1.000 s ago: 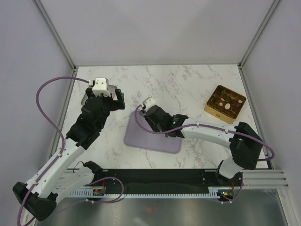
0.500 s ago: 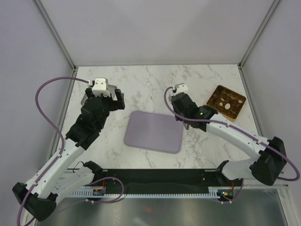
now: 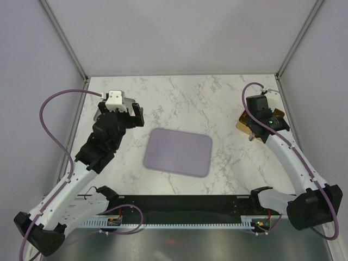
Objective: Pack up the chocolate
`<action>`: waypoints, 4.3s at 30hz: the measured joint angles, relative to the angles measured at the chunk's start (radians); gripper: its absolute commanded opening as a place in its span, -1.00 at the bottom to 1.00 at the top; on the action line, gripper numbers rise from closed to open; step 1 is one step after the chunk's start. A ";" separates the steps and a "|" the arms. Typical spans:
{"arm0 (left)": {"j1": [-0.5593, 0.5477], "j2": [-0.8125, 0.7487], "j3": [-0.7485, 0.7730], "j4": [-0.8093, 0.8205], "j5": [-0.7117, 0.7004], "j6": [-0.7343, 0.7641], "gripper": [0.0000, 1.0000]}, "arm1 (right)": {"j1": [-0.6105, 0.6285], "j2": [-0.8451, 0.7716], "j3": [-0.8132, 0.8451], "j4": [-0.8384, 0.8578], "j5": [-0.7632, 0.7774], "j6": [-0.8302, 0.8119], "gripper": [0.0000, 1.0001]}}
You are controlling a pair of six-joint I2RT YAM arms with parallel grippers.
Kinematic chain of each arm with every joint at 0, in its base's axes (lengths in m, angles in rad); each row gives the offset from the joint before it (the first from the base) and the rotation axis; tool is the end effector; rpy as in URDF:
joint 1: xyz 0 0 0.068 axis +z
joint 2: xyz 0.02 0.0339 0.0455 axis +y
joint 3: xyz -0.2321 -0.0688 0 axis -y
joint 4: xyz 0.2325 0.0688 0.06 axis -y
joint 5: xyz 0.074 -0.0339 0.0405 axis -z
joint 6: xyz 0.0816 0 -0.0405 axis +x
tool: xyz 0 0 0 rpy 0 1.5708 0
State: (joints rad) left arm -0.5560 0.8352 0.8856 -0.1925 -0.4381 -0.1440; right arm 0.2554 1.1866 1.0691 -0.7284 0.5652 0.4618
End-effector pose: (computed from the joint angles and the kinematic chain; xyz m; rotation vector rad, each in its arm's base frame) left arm 0.2220 -0.0972 0.3363 0.0260 1.7014 -0.1474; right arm 0.2681 0.0248 0.2540 0.4805 2.2230 -0.3138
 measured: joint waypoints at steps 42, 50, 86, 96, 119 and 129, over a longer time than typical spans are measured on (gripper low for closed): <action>0.000 -0.008 0.000 0.000 0.029 0.000 0.99 | -0.212 -0.088 -0.181 0.009 -0.042 0.030 -0.01; 0.000 -0.008 0.000 0.000 0.029 0.000 0.99 | -0.212 -0.085 -0.146 0.018 -0.090 0.005 -0.18; 0.000 -0.008 0.000 0.000 0.021 0.000 0.99 | 0.084 0.592 0.285 0.377 -0.340 -0.143 -0.09; 0.000 -0.007 0.000 0.000 0.022 0.000 0.99 | 0.106 0.748 0.327 0.502 -0.293 -0.216 0.06; 0.000 0.058 0.000 0.000 0.021 0.000 0.99 | 0.106 0.890 0.385 0.570 -0.255 -0.211 0.69; 0.000 0.151 0.045 -0.031 0.020 0.006 0.99 | 0.106 0.861 0.418 0.476 -0.254 -0.142 0.96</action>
State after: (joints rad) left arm -0.5560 0.9867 0.9306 -0.2234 -0.4183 -0.1379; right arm 0.3611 2.0480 1.4876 -0.2520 0.3111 0.3199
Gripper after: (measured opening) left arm 0.993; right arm 0.981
